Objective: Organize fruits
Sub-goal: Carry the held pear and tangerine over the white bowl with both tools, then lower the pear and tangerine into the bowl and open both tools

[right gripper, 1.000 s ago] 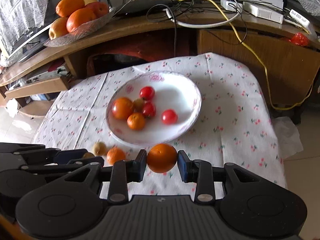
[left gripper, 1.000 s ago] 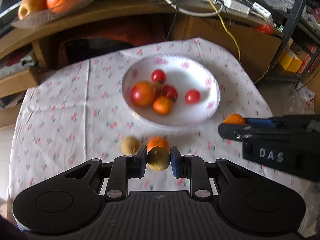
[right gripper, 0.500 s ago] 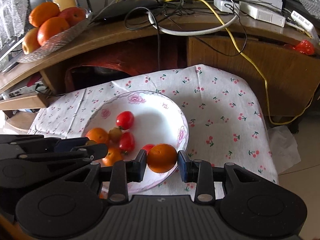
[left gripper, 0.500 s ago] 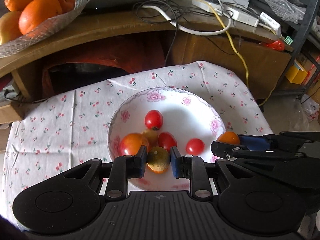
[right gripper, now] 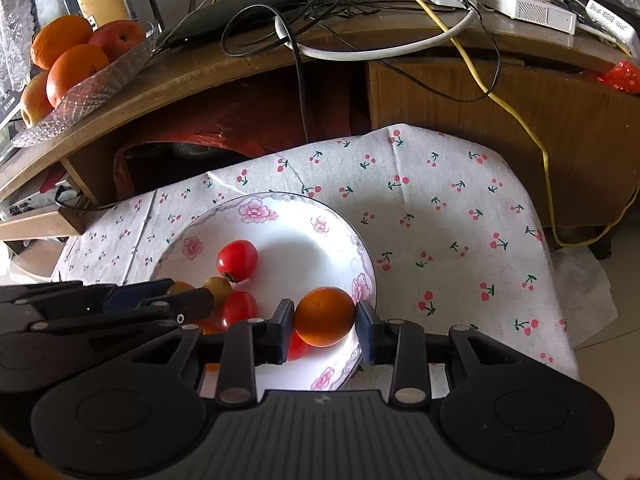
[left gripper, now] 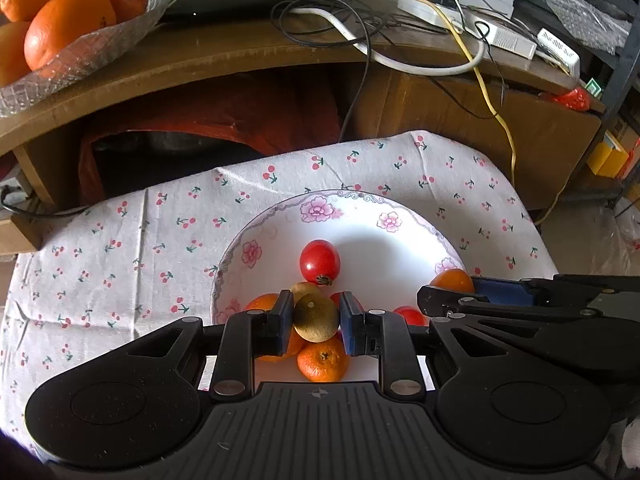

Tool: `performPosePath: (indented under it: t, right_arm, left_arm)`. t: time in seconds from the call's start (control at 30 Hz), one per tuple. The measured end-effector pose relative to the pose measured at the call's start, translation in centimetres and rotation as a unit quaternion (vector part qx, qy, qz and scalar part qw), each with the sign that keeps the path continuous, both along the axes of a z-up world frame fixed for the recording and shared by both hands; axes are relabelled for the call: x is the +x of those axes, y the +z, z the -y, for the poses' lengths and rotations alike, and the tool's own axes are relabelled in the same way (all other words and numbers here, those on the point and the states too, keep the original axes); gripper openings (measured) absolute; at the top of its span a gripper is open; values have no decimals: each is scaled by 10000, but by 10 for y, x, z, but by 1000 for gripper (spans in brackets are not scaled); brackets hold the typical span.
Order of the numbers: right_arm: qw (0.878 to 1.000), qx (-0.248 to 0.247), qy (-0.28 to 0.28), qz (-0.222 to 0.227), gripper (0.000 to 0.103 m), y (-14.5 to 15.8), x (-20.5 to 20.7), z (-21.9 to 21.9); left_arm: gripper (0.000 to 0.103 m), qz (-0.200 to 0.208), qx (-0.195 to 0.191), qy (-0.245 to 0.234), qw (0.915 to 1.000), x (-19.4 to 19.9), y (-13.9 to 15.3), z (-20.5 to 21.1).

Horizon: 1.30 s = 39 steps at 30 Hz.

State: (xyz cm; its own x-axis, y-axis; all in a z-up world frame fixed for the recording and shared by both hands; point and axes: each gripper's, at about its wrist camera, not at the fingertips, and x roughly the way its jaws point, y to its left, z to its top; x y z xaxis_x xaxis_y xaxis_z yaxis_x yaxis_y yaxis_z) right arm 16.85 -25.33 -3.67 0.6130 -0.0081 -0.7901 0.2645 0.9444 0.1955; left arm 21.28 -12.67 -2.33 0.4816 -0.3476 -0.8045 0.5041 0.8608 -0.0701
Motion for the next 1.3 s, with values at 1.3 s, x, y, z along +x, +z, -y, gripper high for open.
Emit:
performPosePath:
  t: [1.3]
  right_arm:
    - [9993, 284, -160, 201, 37, 11, -6, -3]
  left_arm:
    - [56, 232, -176, 262, 9992, -2, 25, -17]
